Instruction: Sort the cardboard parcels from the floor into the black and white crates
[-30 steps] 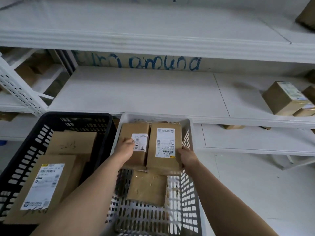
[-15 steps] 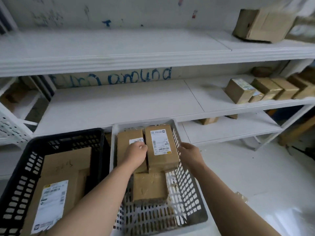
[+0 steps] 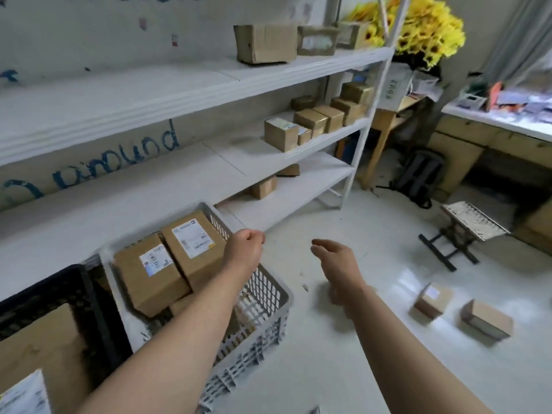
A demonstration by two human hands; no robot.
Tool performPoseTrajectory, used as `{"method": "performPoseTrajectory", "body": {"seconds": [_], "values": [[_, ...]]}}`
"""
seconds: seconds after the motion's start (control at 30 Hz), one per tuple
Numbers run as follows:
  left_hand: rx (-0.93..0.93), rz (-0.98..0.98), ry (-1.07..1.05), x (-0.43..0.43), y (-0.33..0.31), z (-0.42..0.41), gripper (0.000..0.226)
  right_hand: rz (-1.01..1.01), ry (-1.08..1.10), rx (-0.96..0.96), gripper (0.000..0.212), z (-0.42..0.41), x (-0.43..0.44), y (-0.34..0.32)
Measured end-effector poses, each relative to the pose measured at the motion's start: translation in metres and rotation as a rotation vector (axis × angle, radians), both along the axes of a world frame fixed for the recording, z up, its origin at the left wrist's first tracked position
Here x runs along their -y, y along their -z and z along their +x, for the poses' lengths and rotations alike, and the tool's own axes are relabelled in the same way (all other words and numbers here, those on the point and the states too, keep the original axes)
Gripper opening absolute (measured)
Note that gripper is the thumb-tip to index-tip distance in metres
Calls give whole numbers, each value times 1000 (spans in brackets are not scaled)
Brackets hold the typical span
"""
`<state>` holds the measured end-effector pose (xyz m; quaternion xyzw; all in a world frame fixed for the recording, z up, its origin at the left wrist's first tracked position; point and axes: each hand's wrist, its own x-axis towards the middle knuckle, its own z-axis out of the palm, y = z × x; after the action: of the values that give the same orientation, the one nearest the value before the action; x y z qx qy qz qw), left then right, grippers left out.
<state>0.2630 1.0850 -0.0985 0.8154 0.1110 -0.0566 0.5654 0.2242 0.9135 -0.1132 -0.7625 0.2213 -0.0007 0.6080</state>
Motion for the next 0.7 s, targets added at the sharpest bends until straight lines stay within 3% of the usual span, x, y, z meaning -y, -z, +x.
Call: {"method": "performPoseTrajectory", "body": {"seconds": [0.33, 0.7], "values": [[-134, -86, 335, 203, 33, -56, 18, 92, 321, -84, 27, -115, 178, 21], [-275, -95, 484, 461, 80, -111, 18, 103, 521, -190, 17, -207, 423, 57]]}}
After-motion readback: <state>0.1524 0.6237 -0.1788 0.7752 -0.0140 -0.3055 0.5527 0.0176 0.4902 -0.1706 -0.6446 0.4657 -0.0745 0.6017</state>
